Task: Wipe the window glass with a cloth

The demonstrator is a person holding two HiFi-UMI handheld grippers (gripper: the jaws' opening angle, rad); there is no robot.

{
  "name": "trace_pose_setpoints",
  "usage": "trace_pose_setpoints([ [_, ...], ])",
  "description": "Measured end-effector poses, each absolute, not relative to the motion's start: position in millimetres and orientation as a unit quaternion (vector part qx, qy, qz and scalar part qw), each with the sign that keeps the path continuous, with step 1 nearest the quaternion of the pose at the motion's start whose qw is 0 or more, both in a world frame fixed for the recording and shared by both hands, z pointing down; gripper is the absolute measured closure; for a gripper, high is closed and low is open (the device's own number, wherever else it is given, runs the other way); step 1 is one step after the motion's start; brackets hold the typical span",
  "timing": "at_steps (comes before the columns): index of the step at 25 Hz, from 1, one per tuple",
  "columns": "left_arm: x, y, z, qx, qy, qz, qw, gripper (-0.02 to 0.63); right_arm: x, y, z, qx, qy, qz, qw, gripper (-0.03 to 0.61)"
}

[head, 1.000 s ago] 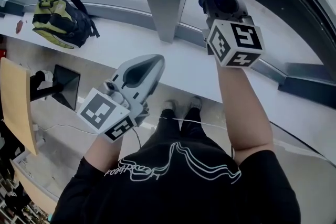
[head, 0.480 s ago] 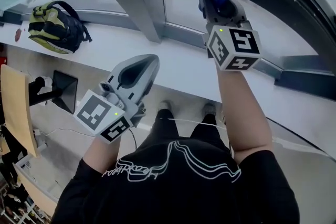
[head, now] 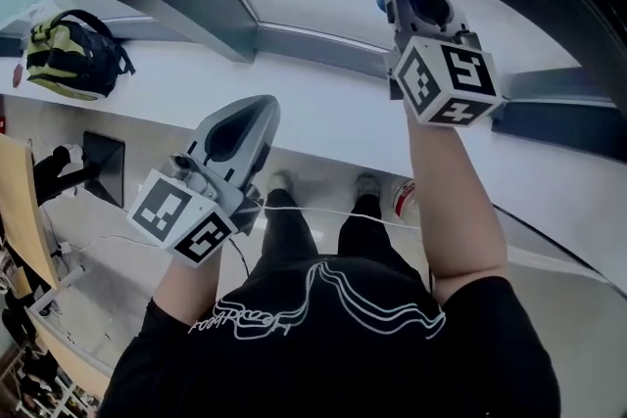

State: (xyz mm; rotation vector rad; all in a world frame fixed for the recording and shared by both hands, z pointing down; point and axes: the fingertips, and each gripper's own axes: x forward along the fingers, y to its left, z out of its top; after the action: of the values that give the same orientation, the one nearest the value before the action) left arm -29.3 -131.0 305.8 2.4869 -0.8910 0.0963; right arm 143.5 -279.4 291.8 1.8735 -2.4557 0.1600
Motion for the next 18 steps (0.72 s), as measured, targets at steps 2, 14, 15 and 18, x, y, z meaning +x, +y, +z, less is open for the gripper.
trace_pose_setpoints([
  [2,-7.7,-126.7,309.0,0.913,-0.321,0.036,0.249,0.609,168.2,-273.0,295.7,0.611,-0.789,0.05,0.028,0.485],
  [14,142.6,-86.8,315.9,0.932,-0.251,0.061,0.254,0.609,329.5,-221.8,295.2,0.655,-0.754,0.036,0.032,0.485],
  [15,151.5,-84.4,316.7,0.933,-0.247,0.063,0.255,0.609,340.9,-217.7,294.6,0.658,-0.751,0.035,0.031,0.485],
  [18,180.4,-77.4,320.1,0.934,-0.236,0.067,0.259,0.609,375.7,-204.2,294.2,0.669,-0.742,0.032,0.033,0.485],
])
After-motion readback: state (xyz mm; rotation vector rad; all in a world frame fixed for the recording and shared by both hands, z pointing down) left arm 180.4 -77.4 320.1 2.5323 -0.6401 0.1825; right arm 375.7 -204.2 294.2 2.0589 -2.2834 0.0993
